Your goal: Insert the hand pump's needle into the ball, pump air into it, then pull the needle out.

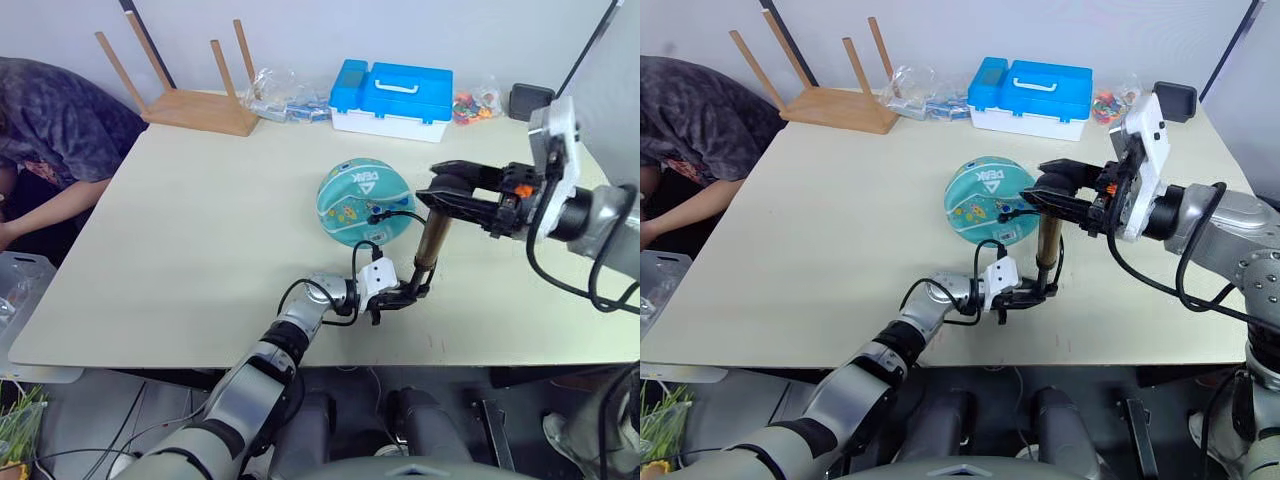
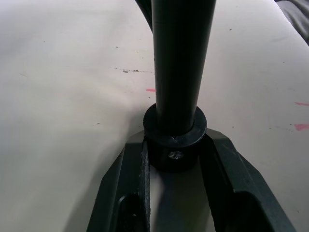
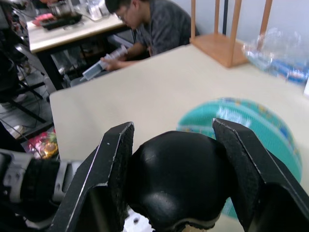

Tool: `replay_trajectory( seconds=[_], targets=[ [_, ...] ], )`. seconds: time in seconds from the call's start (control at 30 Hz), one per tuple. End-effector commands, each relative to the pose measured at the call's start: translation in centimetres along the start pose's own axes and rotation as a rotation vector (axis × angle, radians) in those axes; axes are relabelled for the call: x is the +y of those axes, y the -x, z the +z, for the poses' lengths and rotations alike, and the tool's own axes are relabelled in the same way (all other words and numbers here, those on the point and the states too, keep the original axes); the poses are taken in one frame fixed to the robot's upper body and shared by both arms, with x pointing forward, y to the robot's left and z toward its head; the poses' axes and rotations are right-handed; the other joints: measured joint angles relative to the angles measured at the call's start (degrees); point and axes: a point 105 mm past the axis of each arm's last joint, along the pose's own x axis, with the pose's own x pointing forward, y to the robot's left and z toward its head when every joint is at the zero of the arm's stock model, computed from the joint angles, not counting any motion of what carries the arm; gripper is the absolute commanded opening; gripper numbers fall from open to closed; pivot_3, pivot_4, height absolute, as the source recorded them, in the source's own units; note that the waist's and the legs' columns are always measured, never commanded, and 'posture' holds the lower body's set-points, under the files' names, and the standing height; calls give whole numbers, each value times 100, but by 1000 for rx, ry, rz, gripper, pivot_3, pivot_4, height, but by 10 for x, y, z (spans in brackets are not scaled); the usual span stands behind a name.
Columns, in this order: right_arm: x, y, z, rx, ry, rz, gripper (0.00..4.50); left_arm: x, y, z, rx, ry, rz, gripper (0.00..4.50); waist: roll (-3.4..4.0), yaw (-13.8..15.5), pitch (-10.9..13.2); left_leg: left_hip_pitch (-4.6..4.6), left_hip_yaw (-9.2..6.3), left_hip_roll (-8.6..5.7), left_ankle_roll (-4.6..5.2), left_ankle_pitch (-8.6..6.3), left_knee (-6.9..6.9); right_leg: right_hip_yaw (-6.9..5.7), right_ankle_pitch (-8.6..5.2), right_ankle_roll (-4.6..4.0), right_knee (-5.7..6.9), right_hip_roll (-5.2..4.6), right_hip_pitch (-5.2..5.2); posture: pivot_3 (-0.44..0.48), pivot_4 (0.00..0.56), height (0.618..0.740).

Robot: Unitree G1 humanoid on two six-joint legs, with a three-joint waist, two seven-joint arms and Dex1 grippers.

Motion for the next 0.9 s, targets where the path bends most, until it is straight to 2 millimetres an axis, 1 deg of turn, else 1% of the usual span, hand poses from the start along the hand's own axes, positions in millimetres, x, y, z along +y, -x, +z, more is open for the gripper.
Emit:
replay_trajectory(
  seconds=[0.03, 0.07, 0.1, 0.13, 0.23, 0.27, 0.33, 0.4, 0.43, 0.47, 0.53, 0.6, 0.67, 0.73, 0.77, 0.83, 0.9],
  targets=[
    [3, 1, 7, -30, 52, -4, 2074, -22, 8, -53, 187, 108, -34, 954, -4, 2, -8, 0, -1, 0, 0, 0, 0, 0, 0, 0, 0, 0, 0, 0, 150, 740],
    [2, 0, 0, -20, 38, -6, 2074, -22, 8, -54, 186, 109, -31, 954, -6, 2, -17, 0, -1, 0, 0, 0, 0, -1, 0, 0, -1, 0, 0, 0, 150, 740],
    [-1, 0, -13, 8, 12, -19, 2074, -22, 8, -54, 186, 110, -29, 954, -10, 2, -29, 0, -1, 0, 0, 0, 0, -1, 0, 0, -1, 0, 1, 0, 150, 740],
    [-4, 0, -23, 25, -5, -26, 2074, -22, 8, -54, 186, 111, -27, 954, -24, 2, -54, 1, -1, 0, 1, -1, -1, -2, 0, 0, -4, 0, 3, 0, 150, 740],
    [-10, 0, -70, 113, -86, -57, 2074, -21, 9, -55, 184, 117, -20, 954, -52, -4, -106, 18, -8, 6, 4, -3, -12, -11, -8, 14, -28, 3, 23, 0, 150, 740],
    [-10, -1, -82, 137, -95, -59, 2074, -21, 9, -55, 183, 118, -18, 954, -58, -10, -133, 25, -7, 9, 6, -4, -14, -12, -9, 16, -34, 4, 32, 0, 150, 740],
    [-10, -3, -99, 161, -110, -62, 2074, -21, 9, -55, 182, 120, -13, 954, -60, -19, -163, 48, 0, 11, 15, -10, -20, -9, -11, 17, -40, 4, 48, 0, 150, 740],
    [-10, -5, -127, 208, -141, -79, 2074, -20, 8, -55, 179, 124, -5, 954, -69, -25, -193, 90, 10, 11, 15, -10, -45, 2, -13, 18, -49, 3, 80, 0, 150, 740],
    [-9, -6, -144, 236, -162, -88, 2074, -20, 8, -55, 177, 124, -2, 954, -71, -25, -205, 110, 9, 13, 15, -12, -56, 1, -17, 14, -58, 6, 101, 0, 150, 740],
    [-9, -7, -156, 253, -176, -95, 2074, -20, 8, -54, 176, 125, -1, 954, -76, -26, -221, 111, 8, 16, 15, -12, -59, 0, -19, 11, -60, 7, 100, 0, 150, 740],
    [-9, -6, -177, 289, -190, -111, 2074, -20, 8, -54, 174, 126, 1, 954, -78, -27, -247, 112, 8, 17, 15, -12, -64, 0, -19, 11, -64, 9, 100, 0, 150, 740],
    [-9, -6, -189, 302, -201, -123, 2074, -20, 8, -54, 172, 127, 3, 954, -80, -32, -266, 113, 10, 17, 15, -12, -65, 1, -18, 12, -65, 8, 100, 0, 150, 740],
    [-11, -7, -191, 299, -195, -128, 2074, -20, 8, -55, 173, 127, 4, 954, -81, -36, -289, 118, 10, 17, 15, -12, -67, 3, -18, 12, -64, 10, 103, 0, 150, 740],
    [-14, -8, -181, 271, -175, -130, 2074, -21, 8, -56, 176, 128, 5, 954, -85, -38, -298, 120, 9, 18, 15, -12, -68, 1, -19, 11, -65, 12, 105, 0, 150, 740],
    [-17, -8, -172, 246, -161, -133, 2074, -21, 8, -56, 178, 128, 4, 954, -83, -38, -299, 121, 8, 19, 15, -12, -68, 1, -22, 6, -65, 13, 106, 0, 150, 740],
    [-25, -8, -143, 182, -114, -138, 2074, -22, 8, -58, 185, 128, 3, 954, -81, -37, -298, 121, 7, 20, 15, -12, -68, 1, -24, 3, -65, 12, 106, 0, 150, 740],
    [-30, -7, -104, 108, -61, -137, 2074, -23, 8, -60, 191, 128, 1, 954, -72, -34, -292, 117, 5, 20, 15, -12, -67, 1, -24, 3, -65, 10, 102, 0, 150, 740]
  ],
)
